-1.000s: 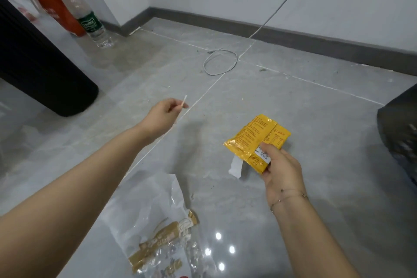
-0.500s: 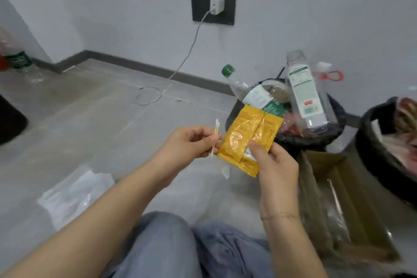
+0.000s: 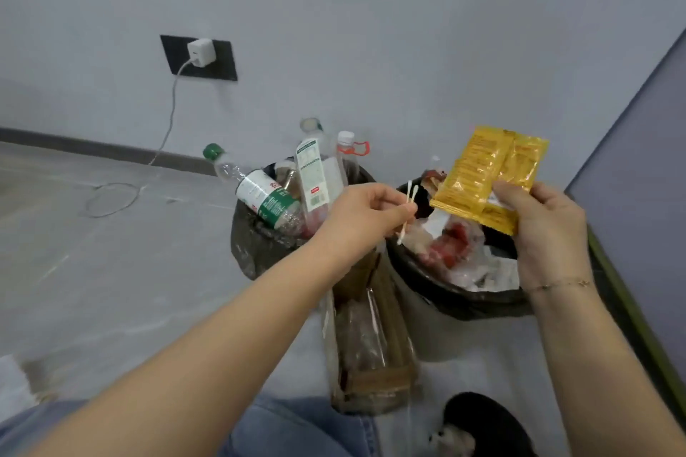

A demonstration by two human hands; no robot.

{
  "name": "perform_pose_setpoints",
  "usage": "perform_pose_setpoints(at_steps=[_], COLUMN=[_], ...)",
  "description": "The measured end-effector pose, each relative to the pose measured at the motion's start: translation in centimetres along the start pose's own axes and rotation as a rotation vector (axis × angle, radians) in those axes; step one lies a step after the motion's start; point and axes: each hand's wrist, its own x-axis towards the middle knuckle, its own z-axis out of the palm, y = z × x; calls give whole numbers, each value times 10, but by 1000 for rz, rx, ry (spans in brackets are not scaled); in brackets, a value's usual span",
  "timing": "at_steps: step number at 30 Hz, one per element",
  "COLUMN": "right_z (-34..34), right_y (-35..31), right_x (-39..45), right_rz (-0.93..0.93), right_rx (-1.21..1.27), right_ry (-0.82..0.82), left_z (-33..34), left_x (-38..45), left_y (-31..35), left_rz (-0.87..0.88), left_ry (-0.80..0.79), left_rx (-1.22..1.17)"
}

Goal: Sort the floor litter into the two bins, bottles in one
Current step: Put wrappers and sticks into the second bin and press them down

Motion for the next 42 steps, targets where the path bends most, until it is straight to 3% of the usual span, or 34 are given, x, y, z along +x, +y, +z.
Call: perform_pose_setpoints(at_steps=[5, 8, 10, 12, 18, 25, 33, 42], right_z=[-52, -59, -61, -60, -46, 24, 160, 296], right_y=[13, 23, 33, 37, 26, 22, 70, 128], right_x=[41, 46, 45, 40, 18, -30, -116, -231], right_rz=[169, 147, 86, -29, -239, -175, -150, -5], right_rx=[-214, -567, -884, -1017, -774, -297, -310, -296], right_ry=[-113, -243, -230, -162, -156, -392, -758, -1024], left_z=[65, 80, 81, 77, 51, 0, -119, -239], left_x=[40, 45, 39, 32, 13, -28, -122, -224], left_y=[-6, -19, -27, -31, -22, -39, -104, -193], left_rz=[41, 93, 115, 136, 127, -6, -192, -333], left_ry=[-45, -28, -3, 21, 59, 226, 602, 975], left_rx=[232, 493, 573, 572, 397, 105, -135, -253])
